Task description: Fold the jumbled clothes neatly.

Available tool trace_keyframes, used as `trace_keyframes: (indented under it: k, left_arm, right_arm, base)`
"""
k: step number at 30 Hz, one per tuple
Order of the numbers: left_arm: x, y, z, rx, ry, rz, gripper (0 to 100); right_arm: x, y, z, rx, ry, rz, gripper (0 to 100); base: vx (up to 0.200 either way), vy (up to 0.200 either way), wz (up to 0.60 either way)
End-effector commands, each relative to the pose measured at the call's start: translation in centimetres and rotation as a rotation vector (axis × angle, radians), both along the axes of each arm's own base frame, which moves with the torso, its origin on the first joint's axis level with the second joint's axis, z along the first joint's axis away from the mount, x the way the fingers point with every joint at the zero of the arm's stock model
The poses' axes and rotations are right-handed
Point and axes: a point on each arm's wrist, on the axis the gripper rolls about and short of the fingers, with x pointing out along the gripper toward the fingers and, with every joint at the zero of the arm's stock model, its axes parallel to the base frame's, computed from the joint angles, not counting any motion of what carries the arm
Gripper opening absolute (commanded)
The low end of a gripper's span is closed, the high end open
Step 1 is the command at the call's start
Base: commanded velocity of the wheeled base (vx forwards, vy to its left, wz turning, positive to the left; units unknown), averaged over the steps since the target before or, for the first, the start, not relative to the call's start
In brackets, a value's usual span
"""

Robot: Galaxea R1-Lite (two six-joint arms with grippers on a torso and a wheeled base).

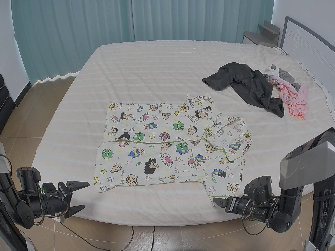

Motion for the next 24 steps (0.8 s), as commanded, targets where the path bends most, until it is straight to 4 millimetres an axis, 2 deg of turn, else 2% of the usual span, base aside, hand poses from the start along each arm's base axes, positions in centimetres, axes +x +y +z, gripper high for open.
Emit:
trace_keyframes:
  k: [1, 6, 7, 17, 24]
  left_arm:
    - [-0.3, 0.0, -0.2, 0.004, 0.014, -0.005, 100]
    - [-0.3, 0.0, -0.2, 0.004, 0.014, -0.005, 100]
    - [-0.3, 0.0, -0.2, 0.005, 0.013, -0.006, 100]
    - [-0.3, -0.5, 0.0, 0.046, -0.013, -0.026, 100]
    - [-0.2, -3.1, 0.0, 0.155, -0.015, -0.045, 100]
  right_arm:
    - [1.6, 0.7, 0.0, 0.001, -0.025, 0.003, 100]
    - [2.2, 1.3, 0.1, -0.017, -0.027, 0.023, 100]
    - [2.3, 1.3, 0.1, -0.025, -0.032, 0.023, 0]
    - [1.1, 0.9, 1.4, -0.048, -0.054, 0.048, 0]
    - [1.2, 0.4, 2.7, -0.030, -0.087, 0.033, 0]
  base:
    - [0.000, 0.000, 0.00]
    - [0.000, 0.000, 0.00]
    - [0.000, 0.000, 0.00]
    - [0.000, 0.000, 0.00]
    - [0.000, 0.000, 0.00]
